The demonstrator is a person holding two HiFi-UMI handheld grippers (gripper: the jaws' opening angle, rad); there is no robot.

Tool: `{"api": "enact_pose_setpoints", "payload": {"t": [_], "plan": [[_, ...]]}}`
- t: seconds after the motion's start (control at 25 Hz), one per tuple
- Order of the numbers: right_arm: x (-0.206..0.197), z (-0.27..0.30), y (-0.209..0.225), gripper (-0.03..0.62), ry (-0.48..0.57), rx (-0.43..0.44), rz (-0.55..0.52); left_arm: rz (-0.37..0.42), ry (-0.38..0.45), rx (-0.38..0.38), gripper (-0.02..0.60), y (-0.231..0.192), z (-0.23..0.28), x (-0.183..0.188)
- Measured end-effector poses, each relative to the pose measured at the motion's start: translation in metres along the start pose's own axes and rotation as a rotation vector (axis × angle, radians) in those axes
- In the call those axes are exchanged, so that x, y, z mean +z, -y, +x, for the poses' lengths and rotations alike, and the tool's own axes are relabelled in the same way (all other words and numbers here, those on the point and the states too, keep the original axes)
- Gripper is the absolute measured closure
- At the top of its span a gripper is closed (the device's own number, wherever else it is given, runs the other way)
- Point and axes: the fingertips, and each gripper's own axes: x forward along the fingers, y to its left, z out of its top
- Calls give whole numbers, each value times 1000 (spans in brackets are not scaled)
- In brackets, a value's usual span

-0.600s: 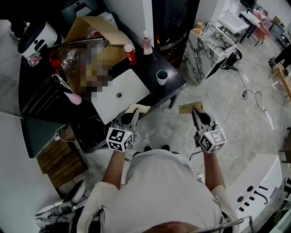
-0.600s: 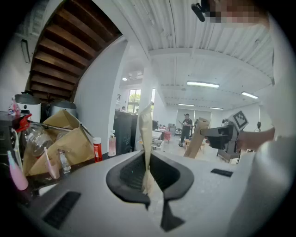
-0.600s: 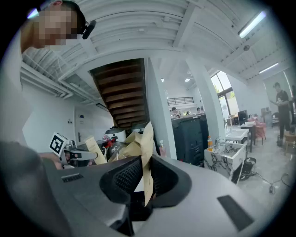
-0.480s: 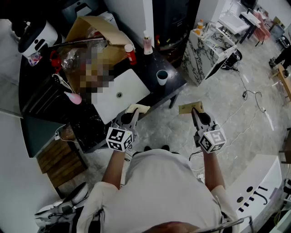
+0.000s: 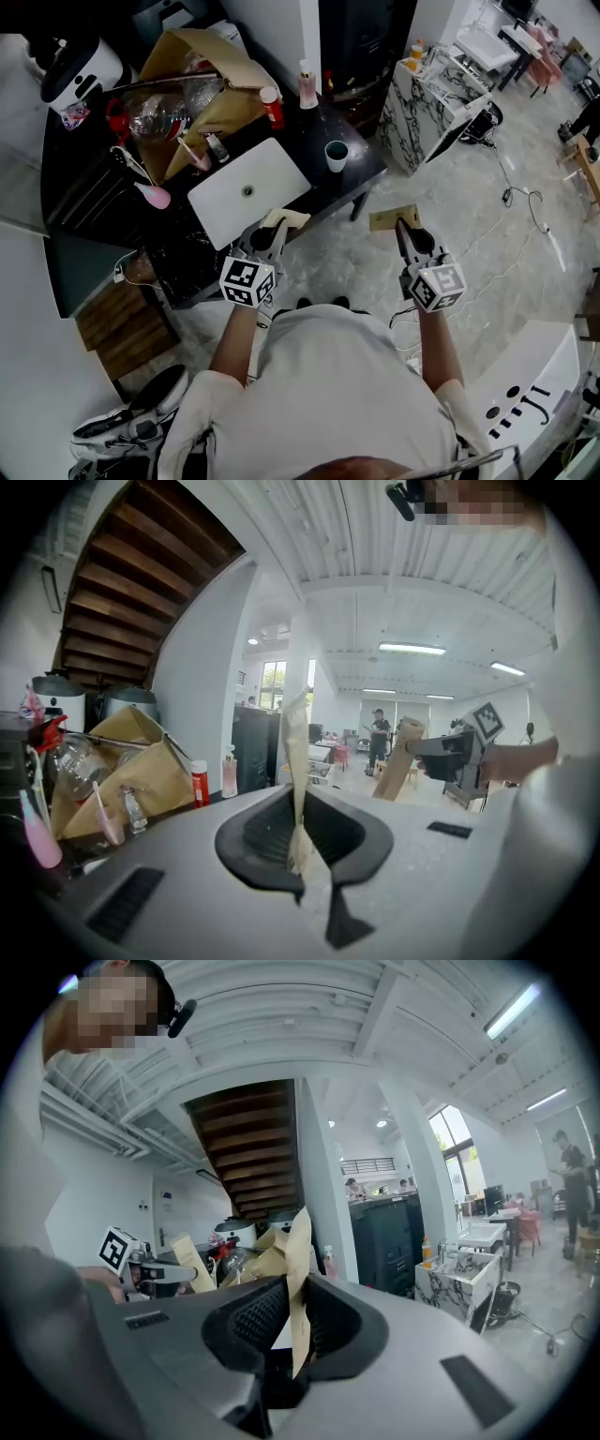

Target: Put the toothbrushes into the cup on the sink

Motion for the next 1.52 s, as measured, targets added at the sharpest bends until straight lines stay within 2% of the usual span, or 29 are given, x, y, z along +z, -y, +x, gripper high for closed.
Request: {"api": "enact_pose_setpoints", "payload": {"t": [0.48,1.0,1.28,1.52], "plan": [[-2,-4,10,526,-2,38,1,9,-7,32,552,17,4,-2],[-12,-16,33,526,-16,83,16,9,-14,102,552,38,0,-8],[-18,0,30,526,-23,103,9,1,-29,106,552,29,10,-14],[-18,25,40,526,-28,83,17,4,-35,86,552,10,33,-12]]}}
